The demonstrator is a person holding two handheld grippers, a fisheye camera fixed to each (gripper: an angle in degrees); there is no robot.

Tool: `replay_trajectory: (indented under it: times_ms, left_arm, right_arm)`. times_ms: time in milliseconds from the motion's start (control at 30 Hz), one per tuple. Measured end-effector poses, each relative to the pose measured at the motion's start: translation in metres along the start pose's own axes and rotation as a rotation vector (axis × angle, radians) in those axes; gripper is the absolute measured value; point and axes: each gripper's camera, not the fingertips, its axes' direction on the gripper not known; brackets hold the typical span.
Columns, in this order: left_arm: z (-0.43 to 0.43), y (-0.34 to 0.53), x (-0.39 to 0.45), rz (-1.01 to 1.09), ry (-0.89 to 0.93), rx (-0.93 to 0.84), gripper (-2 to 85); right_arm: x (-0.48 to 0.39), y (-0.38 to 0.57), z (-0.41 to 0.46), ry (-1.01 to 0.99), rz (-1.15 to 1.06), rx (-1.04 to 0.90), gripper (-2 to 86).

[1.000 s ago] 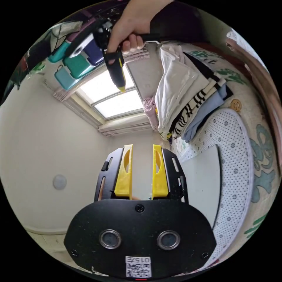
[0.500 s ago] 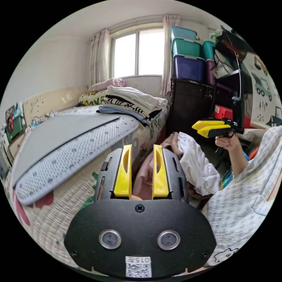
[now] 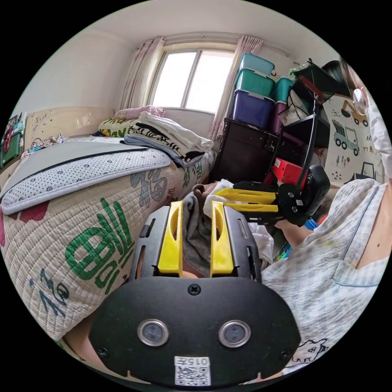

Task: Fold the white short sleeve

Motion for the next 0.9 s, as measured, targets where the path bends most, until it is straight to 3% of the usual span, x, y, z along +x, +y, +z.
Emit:
replay_trajectory:
  times_ms: [300, 533, 900]
  left_arm:
    - [0.024, 0.008, 0.005, 0.041, 0.077, -0.006, 10.3]
    - [0.052, -0.004, 0.036, 0.088, 0.205, 0.029, 10.0]
    - [0.118, -0.006, 0.11, 0.196, -0.029, -0.132, 5.8]
  right_arm:
    - [0.114, 0.1, -0.047, -0.256, 0.484, 0.286, 3.6]
    - [0.144, 0.161, -0.065, -0.287, 0.6, 0.401, 3.2]
    - [0.136, 0.198, -0.063, -0.175, 0.559, 0.404, 1.9]
